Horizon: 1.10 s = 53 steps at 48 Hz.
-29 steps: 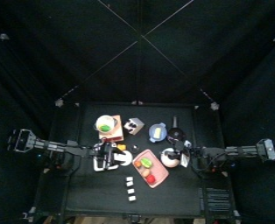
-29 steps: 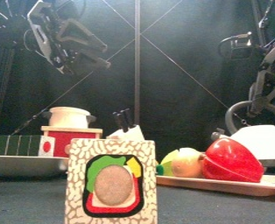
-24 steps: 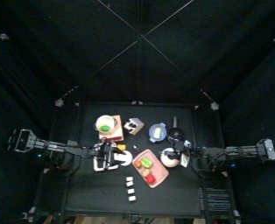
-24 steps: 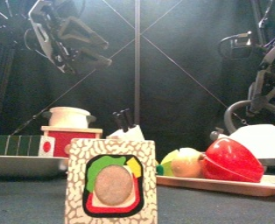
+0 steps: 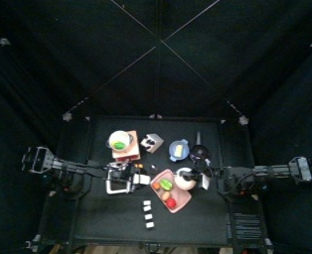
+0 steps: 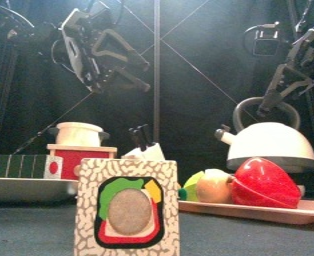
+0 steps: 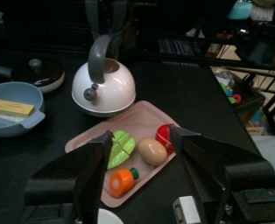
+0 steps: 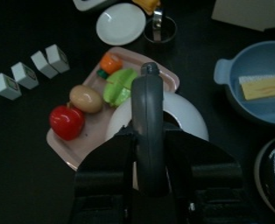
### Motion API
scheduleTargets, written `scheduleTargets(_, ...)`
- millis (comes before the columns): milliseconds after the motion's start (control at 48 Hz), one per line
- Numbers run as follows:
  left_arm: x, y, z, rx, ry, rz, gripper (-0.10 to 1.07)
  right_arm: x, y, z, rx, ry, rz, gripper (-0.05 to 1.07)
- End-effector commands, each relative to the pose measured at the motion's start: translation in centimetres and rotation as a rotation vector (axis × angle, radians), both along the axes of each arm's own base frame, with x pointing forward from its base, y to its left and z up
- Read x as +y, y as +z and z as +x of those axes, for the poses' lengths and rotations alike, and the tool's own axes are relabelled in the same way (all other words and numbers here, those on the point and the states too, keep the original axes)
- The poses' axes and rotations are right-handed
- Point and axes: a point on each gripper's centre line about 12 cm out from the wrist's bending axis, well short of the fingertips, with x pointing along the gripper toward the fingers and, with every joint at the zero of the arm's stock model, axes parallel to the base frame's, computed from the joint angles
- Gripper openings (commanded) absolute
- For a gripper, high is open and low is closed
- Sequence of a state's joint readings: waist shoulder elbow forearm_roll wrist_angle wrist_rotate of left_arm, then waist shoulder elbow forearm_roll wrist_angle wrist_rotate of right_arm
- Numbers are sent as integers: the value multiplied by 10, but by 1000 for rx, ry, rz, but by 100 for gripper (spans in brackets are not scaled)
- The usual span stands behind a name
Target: Hand over kettle
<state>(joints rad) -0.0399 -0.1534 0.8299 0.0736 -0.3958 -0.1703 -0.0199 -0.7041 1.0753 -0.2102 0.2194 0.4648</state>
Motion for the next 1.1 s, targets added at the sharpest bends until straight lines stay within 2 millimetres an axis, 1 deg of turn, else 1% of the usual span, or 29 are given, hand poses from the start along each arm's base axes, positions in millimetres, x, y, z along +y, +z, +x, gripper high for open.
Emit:
scheduleTargets(0,0,12,14,-31,3,-2,100,3,6,9,-70,21,4,50)
scheduleTargets(83,0,12,22,-23,2,1,101,4,6,16,-86,33,5,50)
scheduleTargets(167,-1,13,31,-16,1,6,101,6,9,23,-109,53,-6,50)
scheduleTargets(312,-1,14,47,-20,-7,23,101,12,7,31,-98,95,-39,50)
scheduleTargets(417,3,13,59,-24,-3,33,101,16,13,36,-113,130,-78,50)
scheduleTargets(583,5,11,76,-22,-17,67,101,20,19,39,-135,168,-117,50)
scheduleTargets(812,11,15,96,-51,-10,79,101,20,18,39,-134,173,-123,50)
scheduleTargets(1083,16,10,116,-55,3,80,100,19,19,39,-142,172,-125,50)
